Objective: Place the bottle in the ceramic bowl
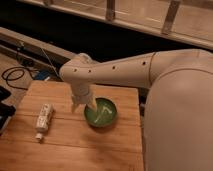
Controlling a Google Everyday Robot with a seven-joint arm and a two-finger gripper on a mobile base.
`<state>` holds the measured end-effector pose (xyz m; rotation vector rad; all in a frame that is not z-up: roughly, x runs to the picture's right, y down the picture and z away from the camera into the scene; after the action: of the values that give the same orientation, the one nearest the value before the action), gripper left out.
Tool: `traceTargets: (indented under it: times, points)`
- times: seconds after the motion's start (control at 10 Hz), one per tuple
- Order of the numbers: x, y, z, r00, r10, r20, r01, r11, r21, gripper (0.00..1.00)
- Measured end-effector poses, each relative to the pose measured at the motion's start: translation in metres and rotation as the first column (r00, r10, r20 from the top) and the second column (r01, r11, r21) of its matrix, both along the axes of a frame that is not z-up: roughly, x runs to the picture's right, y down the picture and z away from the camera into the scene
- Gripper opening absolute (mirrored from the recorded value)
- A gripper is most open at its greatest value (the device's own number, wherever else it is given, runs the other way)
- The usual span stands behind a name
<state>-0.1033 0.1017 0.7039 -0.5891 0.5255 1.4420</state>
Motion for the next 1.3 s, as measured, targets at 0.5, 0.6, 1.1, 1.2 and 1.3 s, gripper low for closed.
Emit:
traceTargets:
  times: [0.5,0.6,1.1,1.2,1.3]
  points:
    - [-0.003,-0.002,0.004,0.999,-0.001,0.047,0.0,1.0,0.008,0.65]
    - [-0.007,-0.004,0.009,0.995,0.0,0.1,-0.001,0.9999,0.012,0.65]
    - [-0.115,-0.017,0.042,0.948,-0.055,0.312,0.027,0.9952,0.094,0.65]
    - [-0.133,-0.015,0.047,0.939,-0.067,0.338,0.035,0.9944,0.1,0.65]
    - [-0.161,-0.009,0.05,0.923,-0.101,0.371,0.065,0.9919,0.109,0.65]
